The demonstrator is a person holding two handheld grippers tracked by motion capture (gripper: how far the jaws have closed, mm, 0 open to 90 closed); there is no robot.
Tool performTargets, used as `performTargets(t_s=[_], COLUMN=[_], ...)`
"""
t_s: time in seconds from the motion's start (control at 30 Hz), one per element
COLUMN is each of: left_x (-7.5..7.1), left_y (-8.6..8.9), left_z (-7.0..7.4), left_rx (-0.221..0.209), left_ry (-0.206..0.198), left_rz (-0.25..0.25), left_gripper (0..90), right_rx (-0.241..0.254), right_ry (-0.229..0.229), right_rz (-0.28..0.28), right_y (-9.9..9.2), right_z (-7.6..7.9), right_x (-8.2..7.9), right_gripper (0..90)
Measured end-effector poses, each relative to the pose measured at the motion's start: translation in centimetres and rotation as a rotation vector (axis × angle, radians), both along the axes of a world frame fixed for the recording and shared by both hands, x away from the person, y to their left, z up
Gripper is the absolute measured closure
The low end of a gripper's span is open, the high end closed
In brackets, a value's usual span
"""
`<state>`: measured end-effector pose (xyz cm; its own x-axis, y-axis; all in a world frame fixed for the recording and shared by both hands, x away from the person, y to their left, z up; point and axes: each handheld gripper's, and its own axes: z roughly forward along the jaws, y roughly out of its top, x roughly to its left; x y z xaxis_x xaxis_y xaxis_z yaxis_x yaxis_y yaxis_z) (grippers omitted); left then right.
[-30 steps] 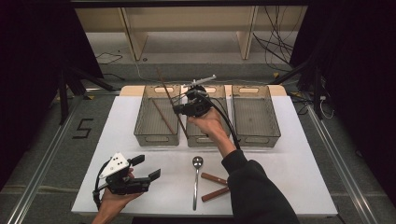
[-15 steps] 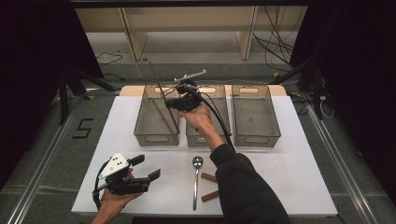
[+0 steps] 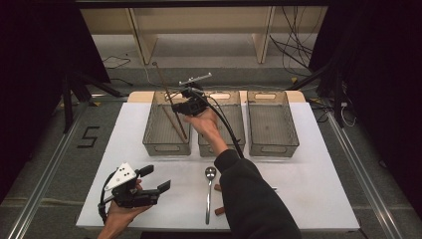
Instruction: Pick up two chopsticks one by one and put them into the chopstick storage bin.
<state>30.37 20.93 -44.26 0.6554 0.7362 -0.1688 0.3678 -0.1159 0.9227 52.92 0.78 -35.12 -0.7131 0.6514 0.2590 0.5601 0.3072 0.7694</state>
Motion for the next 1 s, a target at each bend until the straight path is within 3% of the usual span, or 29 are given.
performTargets(t_s=[1.0], left_x=[0.0], left_y=[0.0], left_z=[0.0], left_rx=[-0.003], left_ry=[0.002], left_rz=[-0.005], left_gripper=[15.7], right_rx=[-0.058], right_ry=[0.053], right_rz=[-0.030], right_y=[1.3], right_z=[-2.9], right_x=[1.1], right_gripper=[85.3])
